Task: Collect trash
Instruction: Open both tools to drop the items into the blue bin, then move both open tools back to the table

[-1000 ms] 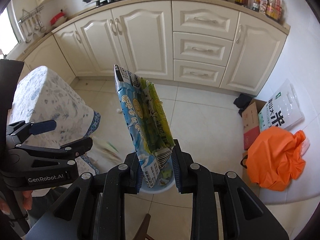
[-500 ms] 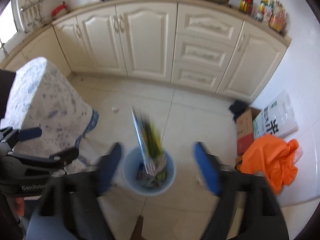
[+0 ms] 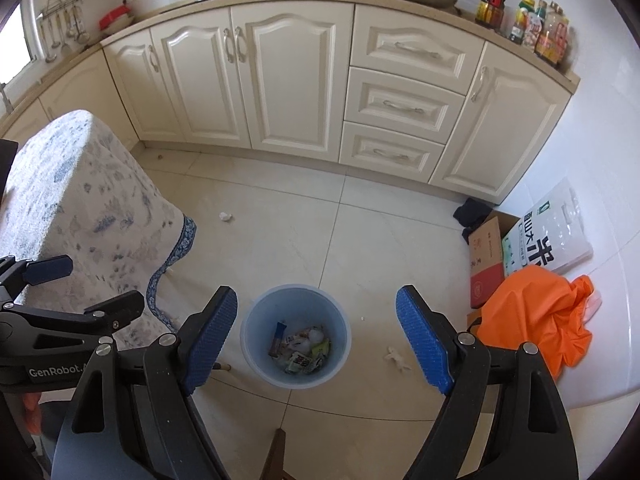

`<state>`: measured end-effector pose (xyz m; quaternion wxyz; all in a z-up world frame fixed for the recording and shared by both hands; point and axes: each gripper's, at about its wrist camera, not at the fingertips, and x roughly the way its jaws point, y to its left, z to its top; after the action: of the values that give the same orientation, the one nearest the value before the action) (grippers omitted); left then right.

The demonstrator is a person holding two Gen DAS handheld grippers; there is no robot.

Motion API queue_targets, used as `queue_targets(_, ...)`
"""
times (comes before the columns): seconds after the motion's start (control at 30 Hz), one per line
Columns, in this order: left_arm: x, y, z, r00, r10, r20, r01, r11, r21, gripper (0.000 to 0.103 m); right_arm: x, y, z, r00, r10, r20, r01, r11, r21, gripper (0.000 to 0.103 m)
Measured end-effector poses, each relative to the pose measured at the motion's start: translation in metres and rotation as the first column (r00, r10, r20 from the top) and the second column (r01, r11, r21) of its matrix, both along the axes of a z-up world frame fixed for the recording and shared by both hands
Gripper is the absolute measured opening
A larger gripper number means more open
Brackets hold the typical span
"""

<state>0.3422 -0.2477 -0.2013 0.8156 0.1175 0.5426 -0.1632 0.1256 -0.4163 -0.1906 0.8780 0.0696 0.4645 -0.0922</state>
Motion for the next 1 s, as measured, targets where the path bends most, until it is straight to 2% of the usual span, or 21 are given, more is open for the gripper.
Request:
queue_targets(0.4,-0.011,0.030,0.016,1.000,-0.005,0.001,0.005,0.999,-0.038,0.096,-0.007,0.003,0.010,1.000,-0.008,0.005,0.008,1.000,0.010,0.084)
queue_targets(0.6,-0.020,0.043,0.031,0.999,0.008,0.032,-0.007,0.999,-0.041,0.096,-0.011,0.010,0.017,1.000,-0.017,0.015,0.017,1.000,0.001,0.084)
queue_targets(0.87,-0.036,0.074,0.052,1.000,0.008,0.002,-0.007,0.990,-0.142,0.096,-0.013,0.026,0.032,0.999,0.005,0.042,-0.005,1.000,-0.008,0.084)
queue_targets(1.0,-0.041,0.094,0.065,0.998,0.040,0.047,-0.034,0.991,-0.129,0.096,-0.011,0.039,0.039,0.998,0.034,0.051,-0.033,0.999,-0.010,0.084)
